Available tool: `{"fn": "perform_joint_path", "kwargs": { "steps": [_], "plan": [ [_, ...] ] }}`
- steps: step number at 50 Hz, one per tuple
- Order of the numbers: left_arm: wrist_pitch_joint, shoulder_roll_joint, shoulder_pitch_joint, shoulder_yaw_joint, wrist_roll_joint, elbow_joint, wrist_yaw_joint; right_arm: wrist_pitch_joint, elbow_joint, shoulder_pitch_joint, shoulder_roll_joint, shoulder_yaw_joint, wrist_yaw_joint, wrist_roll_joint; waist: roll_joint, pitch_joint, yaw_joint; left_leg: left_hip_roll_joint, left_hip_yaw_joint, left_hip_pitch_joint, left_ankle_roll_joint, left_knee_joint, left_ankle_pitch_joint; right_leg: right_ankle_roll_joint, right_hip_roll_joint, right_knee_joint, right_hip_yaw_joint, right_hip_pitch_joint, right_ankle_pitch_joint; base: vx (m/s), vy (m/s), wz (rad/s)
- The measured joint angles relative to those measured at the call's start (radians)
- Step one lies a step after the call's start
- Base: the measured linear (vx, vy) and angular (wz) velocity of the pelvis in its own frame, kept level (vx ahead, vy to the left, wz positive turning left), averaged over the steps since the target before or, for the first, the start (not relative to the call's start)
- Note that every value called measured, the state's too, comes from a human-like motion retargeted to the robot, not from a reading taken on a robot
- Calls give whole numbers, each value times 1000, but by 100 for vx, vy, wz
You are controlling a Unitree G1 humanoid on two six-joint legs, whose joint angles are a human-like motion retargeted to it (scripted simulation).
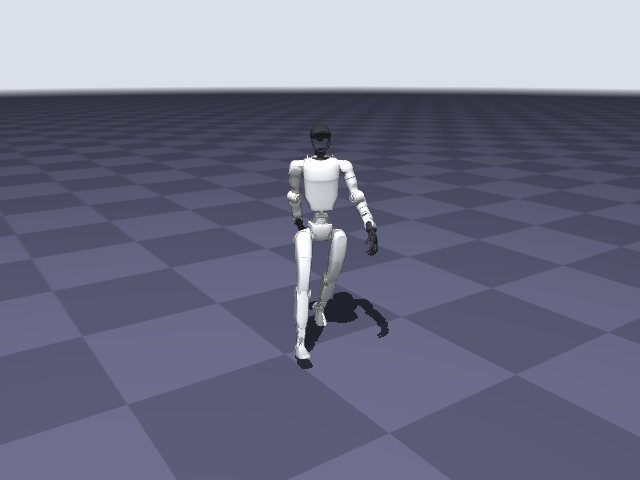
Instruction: Walk run
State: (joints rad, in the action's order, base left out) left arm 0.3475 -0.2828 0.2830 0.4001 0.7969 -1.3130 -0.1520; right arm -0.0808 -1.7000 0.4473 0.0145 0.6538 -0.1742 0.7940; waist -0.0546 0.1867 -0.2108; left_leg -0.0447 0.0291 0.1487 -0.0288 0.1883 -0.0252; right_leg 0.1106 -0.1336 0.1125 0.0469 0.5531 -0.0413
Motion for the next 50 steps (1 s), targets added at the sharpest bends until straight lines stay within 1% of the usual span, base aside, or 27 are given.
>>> {"fn": "perform_joint_path", "kwargs": {
  "steps": [2,3,5,6,7,8,10,12,15,19,21,23,25,27,28,30,31,32,33,34,35,37,38,40,44,47,50],
  "plan": [
    [-9,24,-78,21,40,-42,-11,25,0,-32,-24,12,33,8,5,18,-39,0,36,-8,-60,119,-239,7,20,26,-74,-48,131,141,-67,78],
    [-18,39,-122,27,66,-63,-27,39,0,-56,-36,15,47,5,4,27,-29,3,30,-35,-101,203,-355,-41,58,57,-174,-66,117,123,-59,29],
    [-66,83,-206,43,122,-112,-47,59,0,-126,-67,22,68,-11,-29,9,-33,52,21,-140,-143,472,-498,-118,99,102,-156,-115,80,109,-52,29],
    [-106,96,-234,56,133,-152,-45,60,0,-180,-92,12,68,-21,-57,-17,-29,112,5,-203,-114,640,-498,-144,136,109,-110,-158,58,101,-49,11],
    [-142,110,-263,68,143,-192,-44,60,6,-233,-115,5,67,-28,-63,-31,-26,142,-24,-260,-74,753,-490,-164,143,106,-67,-197,43,107,-51,0],
    [-171,125,-294,78,154,-233,-46,60,24,-285,-135,7,65,-31,-25,-21,-26,113,-79,-304,-13,757,-466,-172,88,80,-32,-229,44,107,-45,12],
    [-214,152,-359,96,186,-307,-52,72,91,-377,-162,37,58,-18,5,-17,-3,80,-157,-395,46,782,-345,-199,98,53,-77,-277,31,95,-31,-12],
    [-240,174,-434,107,228,-361,-53,125,173,-450,-182,35,56,-46,26,-27,55,60,-213,-493,62,772,-236,-214,118,15,-112,-335,32,104,-30,-81],
    [-276,202,-560,120,306,-387,-61,234,295,-540,-212,-13,35,-142,77,-44,163,15,-274,-636,98,651,-79,-229,103,-44,-61,-425,21,97,-29,-105],
    [-361,201,-704,126,423,-387,-79,337,421,-618,-274,-37,-26,-258,83,-54,263,39,-328,-751,168,300,-11,-267,180,-82,-47,-531,-35,105,-28,-20],
    [-416,191,-756,139,454,-387,-77,369,458,-641,-307,-17,-48,-281,82,-56,301,35,-356,-776,177,105,27,-280,217,-86,-40,-583,-66,101,-23,26],
    [-466,184,-792,163,451,-387,-75,387,477,-651,-334,-1,-54,-292,88,-53,320,-9,-341,-791,176,-55,84,-276,237,-84,-7,-630,-78,107,-20,50],
    [-501,181,-813,193,410,-387,-83,391,473,-652,-345,3,-39,-297,109,-44,327,-27,-392,-780,188,-147,108,-247,246,-66,0,-662,-39,115,-19,28],
    [-507,186,-818,229,347,-387,-89,385,445,-642,-335,10,-15,-285,135,-38,373,-12,-424,-759,165,-117,113,-174,241,-26,-13,-691,69,127,-16,-58],
    [-499,191,-815,248,314,-387,-86,383,428,-631,-324,12,-6,-275,152,-31,392,-1,-447,-749,182,-79,124,-121,226,-1,-14,-699,153,143,-12,-82],
    [-462,202,-806,287,248,-387,-79,386,386,-599,-296,0,-6,-238,177,-14,426,16,-509,-719,234,-61,9,12,193,64,3,-714,366,137,-16,-76],
    [-429,202,-792,309,214,-387,-93,388,362,-578,-278,-13,-18,-201,182,9,406,16,-437,-724,268,-30,14,51,203,107,22,-699,482,157,-27,-2],
    [-395,201,-776,325,176,-387,-113,386,336,-555,-262,-28,-28,-159,190,23,379,-3,-355,-727,291,10,32,91,208,205,32,-667,560,172,-25,93],
    [-359,198,-755,331,128,-387,-147,377,306,-529,-252,-46,-37,-110,205,20,338,-61,-254,-729,291,67,79,131,199,410,24,-604,564,146,-16,138],
    [-340,191,-707,333,73,-387,-175,357,273,-510,-241,-54,-34,-63,205,7,310,-85,-218,-721,291,116,120,146,216,564,6,-552,565,119,-14,162],
    [-329,181,-646,333,14,-387,-201,331,238,-495,-231,-57,-25,-17,197,-10,288,-92,-214,-707,291,161,157,150,245,691,-17,-505,565,93,-6,128],
    [-302,161,-511,332,-79,-387,-187,273,147,-451,-203,-52,21,29,102,-4,297,-4,-213,-611,291,104,165,140,395,637,-113,-447,545,92,13,102],
    [-265,157,-442,324,-120,-387,-171,249,99,-427,-194,-47,39,48,78,-8,297,-1,-203,-557,291,69,168,120,393,658,-121,-405,483,110,15,122],
    [-197,164,-320,278,-200,-323,-164,214,26,-379,-163,-45,40,76,55,-26,281,-18,-162,-471,286,16,171,65,363,668,-126,-326,373,104,0,165],
    [-99,196,-149,165,-245,-83,-223,180,0,-252,-66,-83,-13,90,6,-39,171,-38,-45,-353,274,-45,189,6,202,519,-76,-175,201,91,-14,216],
    [-20,165,-41,96,-213,36,-280,162,0,-162,-10,-123,-32,99,9,-50,111,-78,24,-263,273,-64,224,-18,98,287,-108,-113,169,102,-29,164],
    [32,94,43,25,-186,103,-291,125,0,-112,29,-152,-61,121,33,-69,76,-105,82,-164,257,-73,260,-79,25,41,-145,-78,130,97,-40,109]
  ]
}}
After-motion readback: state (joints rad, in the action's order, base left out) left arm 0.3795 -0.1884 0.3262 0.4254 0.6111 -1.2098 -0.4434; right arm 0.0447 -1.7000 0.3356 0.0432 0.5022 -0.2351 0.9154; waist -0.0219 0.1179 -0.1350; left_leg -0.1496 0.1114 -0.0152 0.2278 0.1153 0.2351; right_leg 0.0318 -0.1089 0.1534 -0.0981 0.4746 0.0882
